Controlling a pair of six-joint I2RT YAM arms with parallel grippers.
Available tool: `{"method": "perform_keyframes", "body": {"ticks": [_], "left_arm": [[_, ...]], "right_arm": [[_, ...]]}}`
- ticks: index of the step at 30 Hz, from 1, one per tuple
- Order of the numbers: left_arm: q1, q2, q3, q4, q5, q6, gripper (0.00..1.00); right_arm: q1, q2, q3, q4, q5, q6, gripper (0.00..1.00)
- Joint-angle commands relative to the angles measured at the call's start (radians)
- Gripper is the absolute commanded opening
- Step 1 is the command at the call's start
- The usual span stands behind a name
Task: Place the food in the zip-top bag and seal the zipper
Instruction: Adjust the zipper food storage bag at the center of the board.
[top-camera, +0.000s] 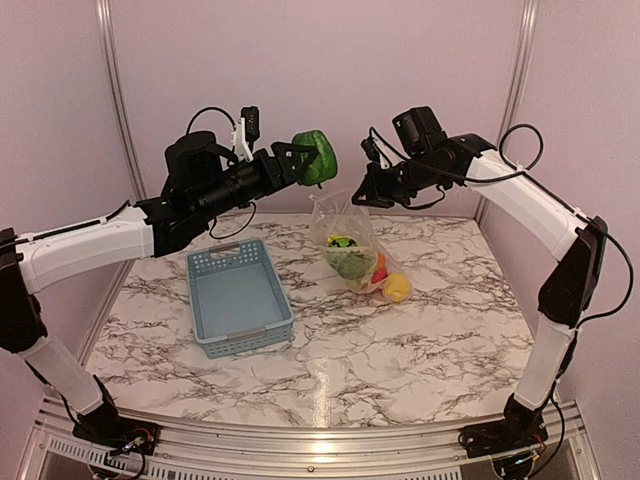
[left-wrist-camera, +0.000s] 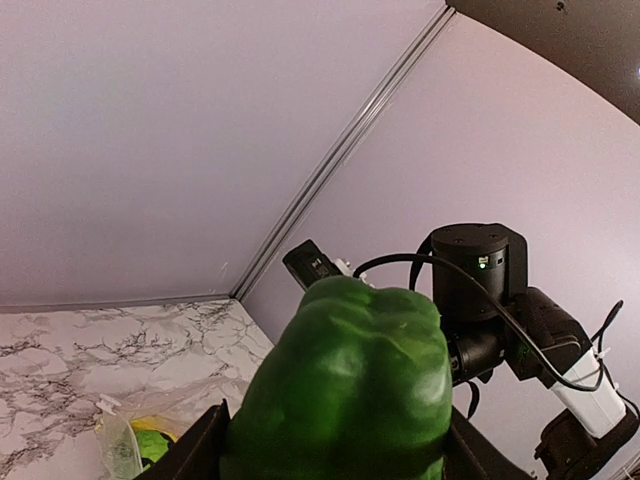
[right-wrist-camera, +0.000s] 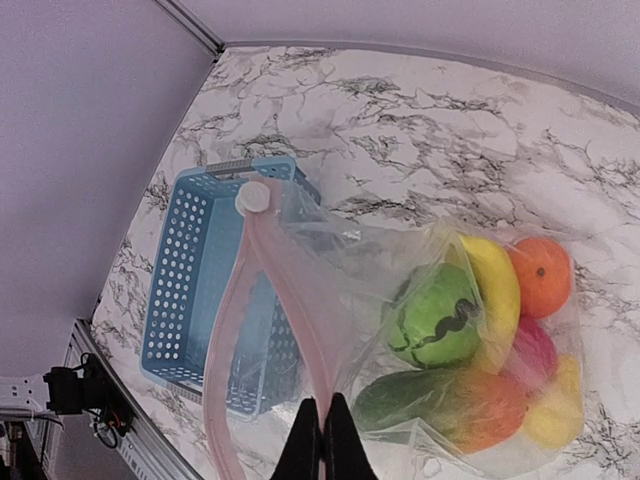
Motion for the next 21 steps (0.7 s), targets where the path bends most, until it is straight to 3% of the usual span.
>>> {"method": "perform_keyframes", "body": {"ticks": [1, 8, 16, 21], "left_arm": [[-0.015, 0.045, -0.003, 0.109, 0.017, -0.052, 0.50], [-0.035, 0.038, 0.022, 0.077, 0.003, -0.023, 0.49], [-0.042, 0.047, 0.053, 0.007, -0.001, 0.019, 0.49], [-0.055, 0.057, 0.061, -0.058, -0.021, 0.062, 0.49]], "right_arm": [[-0.005, -0.019, 0.073, -0.028, 0.000, 0.011, 0.00], [-0.003, 0.010, 0.253, -0.107, -0.013, 0.026, 0.00], [-0.001, -0.057, 0.052, -0.043, 0.031, 0.014, 0.00], [-0.001, -0.056, 0.041, -0.048, 0.049, 0.002, 0.00]]}}
